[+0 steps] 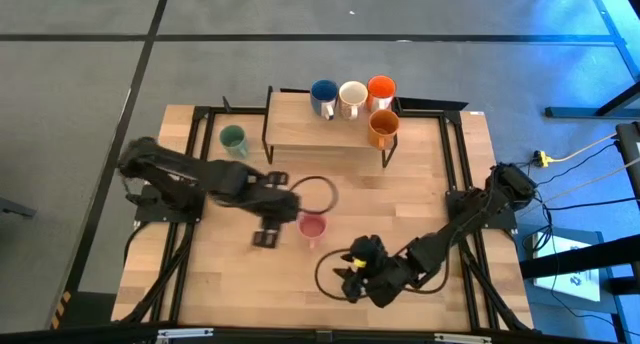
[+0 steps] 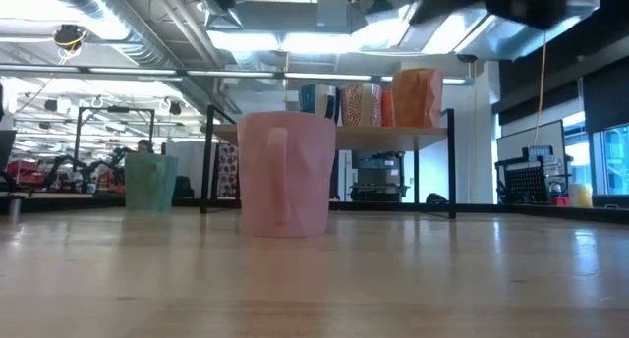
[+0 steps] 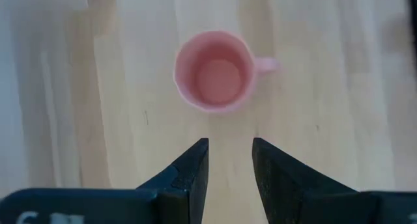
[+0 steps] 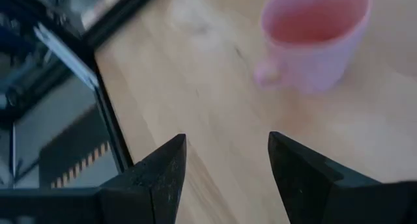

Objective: Place coffee mugs
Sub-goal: Put the pink mug on the shelf

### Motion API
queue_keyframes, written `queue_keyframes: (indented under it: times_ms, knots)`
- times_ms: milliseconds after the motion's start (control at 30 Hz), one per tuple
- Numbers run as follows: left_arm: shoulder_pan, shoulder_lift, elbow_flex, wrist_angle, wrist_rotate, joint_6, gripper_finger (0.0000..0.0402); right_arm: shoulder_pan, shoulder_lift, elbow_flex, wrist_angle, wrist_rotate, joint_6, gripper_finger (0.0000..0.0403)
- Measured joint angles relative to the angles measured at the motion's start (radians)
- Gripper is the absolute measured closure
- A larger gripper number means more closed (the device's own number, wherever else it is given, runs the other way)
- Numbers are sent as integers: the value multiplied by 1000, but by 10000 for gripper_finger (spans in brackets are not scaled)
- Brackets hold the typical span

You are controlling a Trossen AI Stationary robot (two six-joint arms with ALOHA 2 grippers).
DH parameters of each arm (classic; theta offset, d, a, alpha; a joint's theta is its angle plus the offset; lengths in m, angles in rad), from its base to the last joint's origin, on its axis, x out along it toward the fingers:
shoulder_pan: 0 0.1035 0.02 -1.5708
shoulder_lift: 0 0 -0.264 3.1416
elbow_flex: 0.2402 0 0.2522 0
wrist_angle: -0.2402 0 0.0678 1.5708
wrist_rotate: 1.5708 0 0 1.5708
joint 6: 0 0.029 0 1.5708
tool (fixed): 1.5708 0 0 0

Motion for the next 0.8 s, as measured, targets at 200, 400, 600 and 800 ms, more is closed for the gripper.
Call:
queue_keyframes:
  times_ms: [200,400,600,800]
  knots:
    - [-105,-272,-193,42,-7,-50,288,-68,87,180,-29,6,-50,198]
    - [-152,-521,-371,52,-29,-204,288,-152,265,492,-361,-28,84,198]
    - [-169,-676,-456,53,-30,-286,288,-197,437,750,-629,-116,281,198]
    - [-169,-718,-459,54,-30,-290,288,-208,517,788,-639,-157,388,216]
